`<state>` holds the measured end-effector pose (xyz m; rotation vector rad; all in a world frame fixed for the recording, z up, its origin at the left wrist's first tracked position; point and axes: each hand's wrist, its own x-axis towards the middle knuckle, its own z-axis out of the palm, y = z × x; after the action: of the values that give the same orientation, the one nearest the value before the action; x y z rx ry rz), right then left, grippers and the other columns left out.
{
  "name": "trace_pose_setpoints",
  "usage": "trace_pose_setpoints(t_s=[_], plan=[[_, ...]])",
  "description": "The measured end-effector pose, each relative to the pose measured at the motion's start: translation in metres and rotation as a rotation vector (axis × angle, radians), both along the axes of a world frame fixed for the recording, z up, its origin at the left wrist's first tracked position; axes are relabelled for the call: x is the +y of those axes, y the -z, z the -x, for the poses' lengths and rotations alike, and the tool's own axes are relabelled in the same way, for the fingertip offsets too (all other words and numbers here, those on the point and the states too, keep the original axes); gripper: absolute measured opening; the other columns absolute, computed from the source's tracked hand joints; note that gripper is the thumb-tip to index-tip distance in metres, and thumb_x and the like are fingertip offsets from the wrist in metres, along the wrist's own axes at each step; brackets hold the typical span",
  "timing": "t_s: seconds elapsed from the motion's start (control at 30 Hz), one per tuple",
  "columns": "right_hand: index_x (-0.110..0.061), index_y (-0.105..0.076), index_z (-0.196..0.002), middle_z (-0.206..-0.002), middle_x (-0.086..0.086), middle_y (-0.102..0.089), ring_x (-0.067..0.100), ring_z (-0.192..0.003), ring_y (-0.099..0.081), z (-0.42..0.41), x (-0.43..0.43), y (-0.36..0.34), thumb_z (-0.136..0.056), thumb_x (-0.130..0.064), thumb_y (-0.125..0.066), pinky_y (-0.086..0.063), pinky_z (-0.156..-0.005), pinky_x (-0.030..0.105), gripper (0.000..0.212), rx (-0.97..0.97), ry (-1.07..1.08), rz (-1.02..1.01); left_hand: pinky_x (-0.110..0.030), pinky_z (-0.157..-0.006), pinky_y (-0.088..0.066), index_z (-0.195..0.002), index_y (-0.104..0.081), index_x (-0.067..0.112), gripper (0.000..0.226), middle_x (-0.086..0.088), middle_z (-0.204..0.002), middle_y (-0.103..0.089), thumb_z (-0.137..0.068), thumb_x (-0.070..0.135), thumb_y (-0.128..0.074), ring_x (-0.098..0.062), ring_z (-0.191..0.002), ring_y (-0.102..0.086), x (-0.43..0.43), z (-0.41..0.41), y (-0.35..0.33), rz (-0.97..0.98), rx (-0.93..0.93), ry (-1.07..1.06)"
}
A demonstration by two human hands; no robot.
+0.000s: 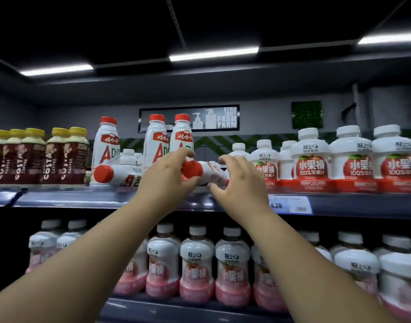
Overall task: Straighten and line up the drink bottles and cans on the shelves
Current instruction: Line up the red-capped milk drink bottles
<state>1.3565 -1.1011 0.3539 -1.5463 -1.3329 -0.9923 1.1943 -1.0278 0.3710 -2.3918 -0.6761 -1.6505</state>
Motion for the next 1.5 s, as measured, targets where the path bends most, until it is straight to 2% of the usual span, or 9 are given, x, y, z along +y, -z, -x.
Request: trace_pose_setpoints(t_s=[0.13, 0.3, 0.43, 0.6, 0.8, 1.07, 1.17, 1.3, 1.5], plan=[[-0.026, -0.048, -0.132, -0.12, -0.003, -0.057, 0.022, -0.109, -0.053, 0.012, 0.007, -0.009, -0.078, -0.046, -0.073, -0.043, -0.093, 0.039, 0.063, 0.058, 0.039, 0.077, -0.029, -0.074, -0.041, -0.123, -0.048, 0.03, 0.046, 0.012, -0.103, -0.058, -0.085, 0.035, -0.072, -0.013, -0.091, -0.055, 0.002, 0.004, -0.018, -0.047, -0.118, 0.174], [-0.034, -0.046, -0.11, -0.093, -0.016, -0.057, 0.016, -0.087, -0.06, 0.02, 0.012, -0.027, -0.077, -0.035, -0.077, -0.049, -0.071, 0.035, 0.045, 0.259, -0.123, 0.05, -0.027, -0.08, -0.051, -0.117, -0.047, 0.027, 0.036, 0.012, -0.106, -0.059, -0.089, 0.03, -0.069, -0.006, -0.098, -0.059, -0.012, 0.003, -0.047, -0.024, -0.26, 0.485], [-0.037, -0.055, -0.109, -0.098, -0.017, -0.067, 0.008, -0.087, -0.067, 0.021, 0.014, -0.04, -0.076, -0.036, -0.078, -0.057, -0.079, 0.04, 0.04, 0.4, -0.311, 0.013, -0.027, -0.086, -0.052, -0.127, -0.045, 0.026, 0.042, 0.007, -0.119, -0.06, -0.092, 0.032, -0.066, -0.008, -0.107, -0.058, -0.001, 0.001, -0.053, 0.051, -0.321, 0.553], [-0.022, -0.059, -0.114, -0.107, -0.006, -0.069, 0.012, -0.092, -0.066, 0.008, 0.017, -0.062, -0.086, -0.044, -0.071, -0.056, -0.085, 0.04, 0.037, 0.545, -0.297, 0.019, -0.043, -0.098, -0.049, -0.137, -0.037, 0.029, 0.061, 0.001, -0.13, -0.049, -0.086, 0.029, -0.07, -0.017, -0.114, -0.051, 0.039, -0.01, -0.021, 0.207, -0.178, 0.315], [-0.017, -0.049, -0.124, -0.107, -0.003, -0.06, 0.004, -0.082, -0.055, -0.012, 0.021, -0.063, -0.095, -0.048, -0.058, -0.038, -0.061, 0.026, 0.043, 0.611, -0.253, 0.061, -0.038, -0.1, -0.039, -0.142, -0.03, 0.019, 0.069, -0.007, -0.137, -0.039, -0.086, 0.026, -0.07, -0.027, -0.121, -0.043, 0.047, -0.024, -0.001, 0.094, -0.169, 0.08], [-0.031, -0.048, -0.122, -0.109, -0.006, -0.067, 0.015, -0.095, -0.066, -0.015, 0.03, -0.052, -0.095, -0.06, -0.046, -0.053, -0.09, 0.046, 0.04, 0.496, -0.258, 0.057, -0.036, -0.099, -0.038, -0.142, -0.032, 0.019, 0.071, -0.009, -0.139, -0.035, -0.083, 0.013, -0.071, -0.028, -0.12, -0.042, 0.049, -0.034, -0.004, 0.062, -0.203, 0.053], [-0.031, -0.046, -0.123, -0.111, -0.008, -0.066, 0.011, -0.093, -0.065, -0.011, 0.029, -0.05, -0.091, -0.061, -0.054, -0.053, -0.089, 0.042, 0.044, 0.468, -0.243, 0.174, -0.037, -0.1, -0.04, -0.143, -0.028, 0.019, 0.073, -0.009, -0.141, -0.033, -0.084, 0.017, -0.072, -0.028, -0.121, -0.043, 0.05, -0.034, -0.005, 0.092, -0.187, 0.047], [-0.031, -0.043, -0.118, -0.115, -0.007, -0.063, 0.018, -0.101, -0.062, -0.008, 0.03, -0.041, -0.064, -0.071, -0.07, -0.053, -0.086, 0.045, 0.072, 0.367, -0.037, 0.237, -0.043, -0.09, -0.047, -0.141, -0.025, 0.022, 0.072, -0.009, -0.144, -0.03, -0.086, 0.021, -0.07, -0.031, -0.118, -0.047, 0.049, -0.038, -0.003, 0.077, -0.146, -0.015], [-0.025, -0.039, -0.125, -0.121, 0.0, -0.063, 0.025, -0.104, -0.061, -0.008, 0.029, -0.038, -0.069, -0.07, -0.071, -0.05, -0.078, 0.039, 0.08, 0.322, 0.064, 0.163, -0.043, -0.088, -0.046, -0.14, -0.027, 0.021, 0.071, -0.01, -0.142, -0.031, -0.084, 0.018, -0.071, -0.033, -0.116, -0.046, 0.056, -0.04, -0.007, 0.09, -0.16, -0.047]])
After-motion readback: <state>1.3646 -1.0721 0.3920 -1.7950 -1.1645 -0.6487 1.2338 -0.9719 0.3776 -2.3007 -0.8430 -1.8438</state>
